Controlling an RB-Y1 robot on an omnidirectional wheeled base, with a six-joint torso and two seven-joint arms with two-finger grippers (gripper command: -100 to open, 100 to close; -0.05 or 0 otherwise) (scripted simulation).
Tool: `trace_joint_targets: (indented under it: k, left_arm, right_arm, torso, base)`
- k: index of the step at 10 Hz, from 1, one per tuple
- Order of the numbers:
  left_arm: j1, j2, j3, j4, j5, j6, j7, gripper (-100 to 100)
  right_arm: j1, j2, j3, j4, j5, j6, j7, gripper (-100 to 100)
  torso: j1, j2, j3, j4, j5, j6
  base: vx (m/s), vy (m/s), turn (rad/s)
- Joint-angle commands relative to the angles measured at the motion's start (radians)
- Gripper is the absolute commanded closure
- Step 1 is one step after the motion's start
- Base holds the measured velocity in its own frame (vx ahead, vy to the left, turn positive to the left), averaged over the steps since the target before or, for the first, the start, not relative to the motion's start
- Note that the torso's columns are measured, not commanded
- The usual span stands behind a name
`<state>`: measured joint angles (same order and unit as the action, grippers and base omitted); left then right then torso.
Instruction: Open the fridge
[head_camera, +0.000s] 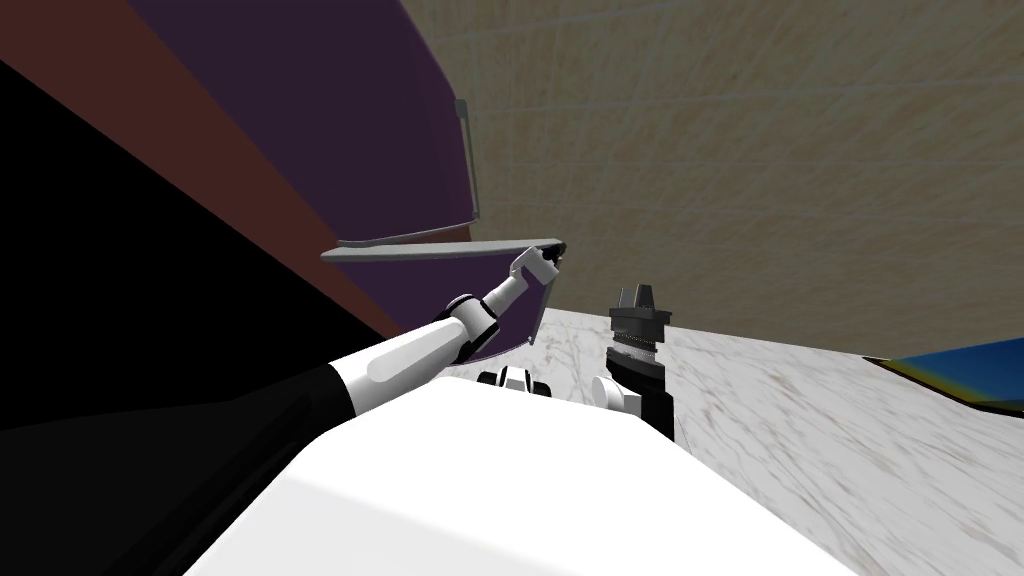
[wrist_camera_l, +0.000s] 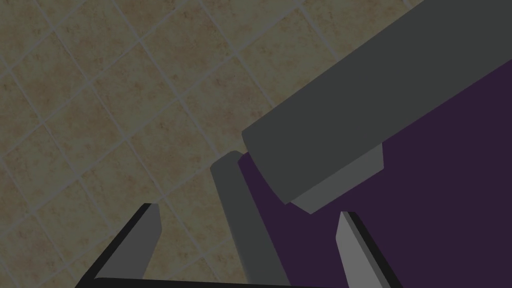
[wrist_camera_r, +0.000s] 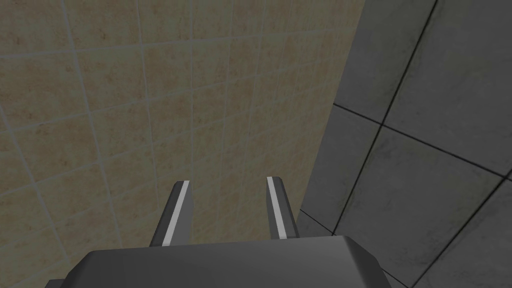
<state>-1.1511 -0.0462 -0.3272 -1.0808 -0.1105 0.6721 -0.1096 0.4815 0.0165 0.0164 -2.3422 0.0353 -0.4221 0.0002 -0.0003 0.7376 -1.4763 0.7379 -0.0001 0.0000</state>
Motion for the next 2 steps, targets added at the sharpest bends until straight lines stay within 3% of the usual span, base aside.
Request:
trace_joint_targets:
  k: [1,2]
  left_arm:
    - [0.000,0.000,0.000,0.000,0.000,0.000,0.000,0]
    - [0.000,0.000,0.000,0.000,0.000,0.000,0.000,0]
  right_arm:
    - [0.000,0.000,0.000,0.000,0.000,0.000,0.000,0]
    - [0.000,0.000,0.000,0.000,0.000,0.000,0.000,0]
  torso:
    - [0.000,0.000,0.000,0.000,0.000,0.000]
    - [0.000,0.000,0.000,0.000,0.000,0.000]
  base:
    - [0.000,0.000,0.000]
    - [0.000,0.000,0.000]
